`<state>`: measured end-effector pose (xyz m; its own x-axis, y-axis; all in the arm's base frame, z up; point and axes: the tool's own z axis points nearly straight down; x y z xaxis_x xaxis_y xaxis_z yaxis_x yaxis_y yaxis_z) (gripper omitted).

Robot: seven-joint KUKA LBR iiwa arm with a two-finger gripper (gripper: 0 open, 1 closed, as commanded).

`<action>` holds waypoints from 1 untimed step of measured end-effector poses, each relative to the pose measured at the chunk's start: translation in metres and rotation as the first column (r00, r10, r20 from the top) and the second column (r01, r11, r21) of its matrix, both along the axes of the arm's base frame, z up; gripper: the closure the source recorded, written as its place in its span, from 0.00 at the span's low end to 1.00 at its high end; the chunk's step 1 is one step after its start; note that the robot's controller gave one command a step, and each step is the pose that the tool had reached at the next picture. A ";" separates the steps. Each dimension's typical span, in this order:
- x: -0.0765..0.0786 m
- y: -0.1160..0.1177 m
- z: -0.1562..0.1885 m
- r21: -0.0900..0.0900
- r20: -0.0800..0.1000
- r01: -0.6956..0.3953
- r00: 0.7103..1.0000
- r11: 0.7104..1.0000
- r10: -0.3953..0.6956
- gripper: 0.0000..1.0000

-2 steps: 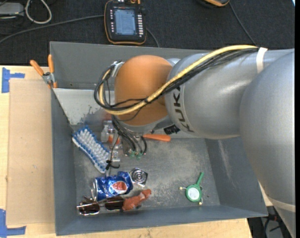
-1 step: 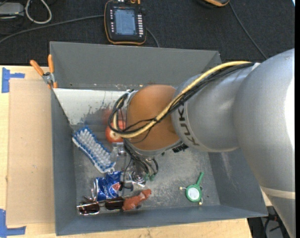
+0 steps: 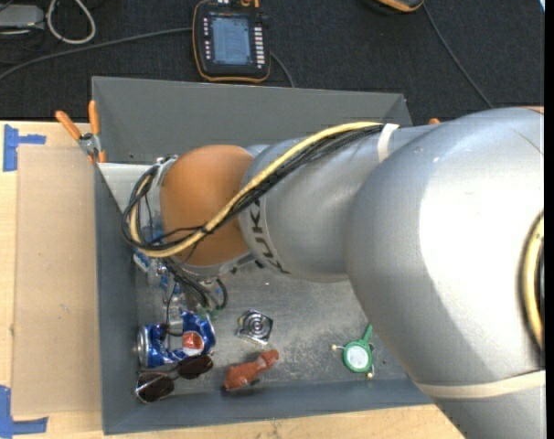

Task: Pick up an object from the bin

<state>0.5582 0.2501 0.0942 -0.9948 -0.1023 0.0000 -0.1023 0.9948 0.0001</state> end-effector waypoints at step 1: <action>-0.044 -0.041 -0.018 -0.004 -0.005 0.009 1.000 1.000 -0.009 0.00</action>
Offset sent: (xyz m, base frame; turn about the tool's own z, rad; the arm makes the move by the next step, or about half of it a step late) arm -0.0172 -0.0068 -0.0189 0.1447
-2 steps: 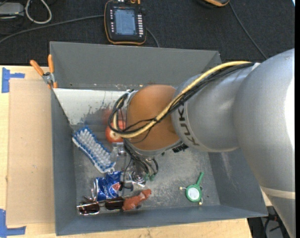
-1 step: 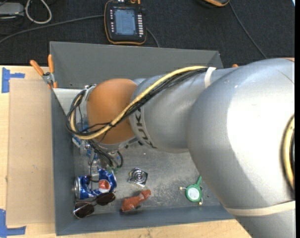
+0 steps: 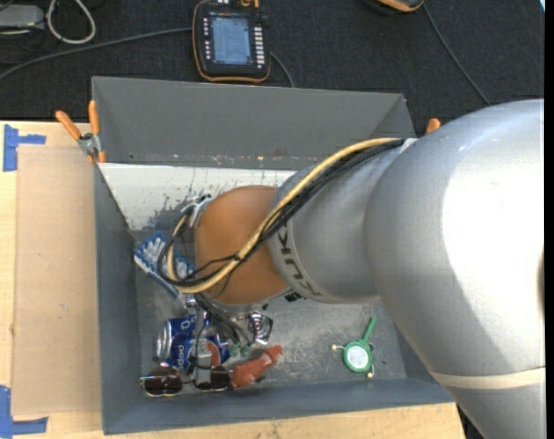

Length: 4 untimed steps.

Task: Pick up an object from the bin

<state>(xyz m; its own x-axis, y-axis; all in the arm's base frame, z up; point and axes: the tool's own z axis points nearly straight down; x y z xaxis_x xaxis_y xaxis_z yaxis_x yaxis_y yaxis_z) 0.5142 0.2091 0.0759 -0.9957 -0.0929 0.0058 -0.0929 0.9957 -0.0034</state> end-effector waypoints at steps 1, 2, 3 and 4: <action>0.026 0.033 -0.002 0.008 0.011 0.137 0.990 0.991 -0.137 1.00; 0.026 0.033 -0.002 0.008 0.012 0.139 0.990 0.990 -0.139 1.00; 0.028 0.026 -0.004 0.013 0.013 0.129 0.992 0.992 -0.129 1.00; 0.031 0.024 -0.004 0.013 0.010 0.139 0.990 0.990 -0.139 1.00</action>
Offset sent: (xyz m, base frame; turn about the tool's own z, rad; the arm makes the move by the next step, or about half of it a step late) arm 0.0000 0.0000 0.0000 0.0000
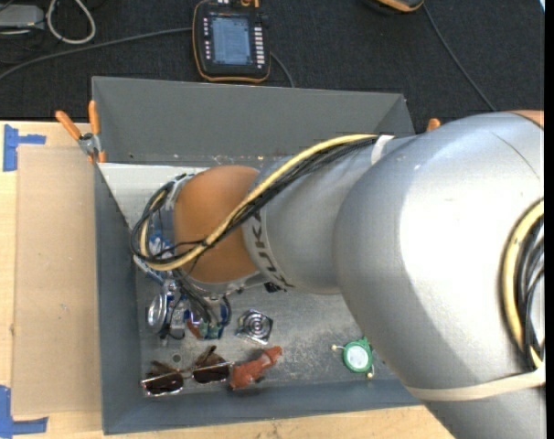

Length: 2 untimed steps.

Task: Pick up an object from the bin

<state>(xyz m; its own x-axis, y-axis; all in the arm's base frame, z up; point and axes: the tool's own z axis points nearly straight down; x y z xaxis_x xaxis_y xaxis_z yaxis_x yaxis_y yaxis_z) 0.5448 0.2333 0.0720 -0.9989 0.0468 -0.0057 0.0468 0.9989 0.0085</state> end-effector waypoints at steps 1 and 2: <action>-0.006 0.004 0.000 0.000 0.007 -0.010 1.000 1.000 0.010 1.00; 0.003 0.002 -0.001 0.002 -0.001 -0.022 1.000 1.000 0.022 1.00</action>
Offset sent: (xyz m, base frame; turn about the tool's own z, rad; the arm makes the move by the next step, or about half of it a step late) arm 0.0031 0.0002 -0.0020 -0.0226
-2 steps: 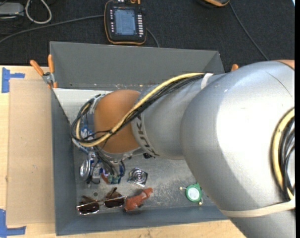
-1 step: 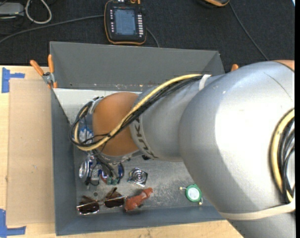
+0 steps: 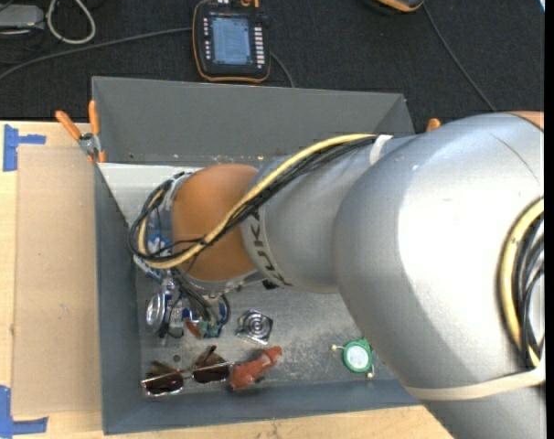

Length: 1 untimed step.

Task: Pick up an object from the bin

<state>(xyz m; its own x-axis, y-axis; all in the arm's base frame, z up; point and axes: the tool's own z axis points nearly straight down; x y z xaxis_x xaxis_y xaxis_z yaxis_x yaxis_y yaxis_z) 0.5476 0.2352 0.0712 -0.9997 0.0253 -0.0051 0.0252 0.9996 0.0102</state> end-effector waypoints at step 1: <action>-0.032 0.005 0.001 0.003 0.008 0.111 0.994 0.994 -0.111 1.00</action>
Offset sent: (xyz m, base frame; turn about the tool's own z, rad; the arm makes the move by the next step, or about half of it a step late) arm -0.0109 -0.0015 0.0128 0.0044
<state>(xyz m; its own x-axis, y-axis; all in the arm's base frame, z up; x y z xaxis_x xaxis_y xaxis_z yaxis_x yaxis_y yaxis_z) 0.5152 0.2398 0.0718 -0.9906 0.1361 -0.0127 0.1360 0.9906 0.0129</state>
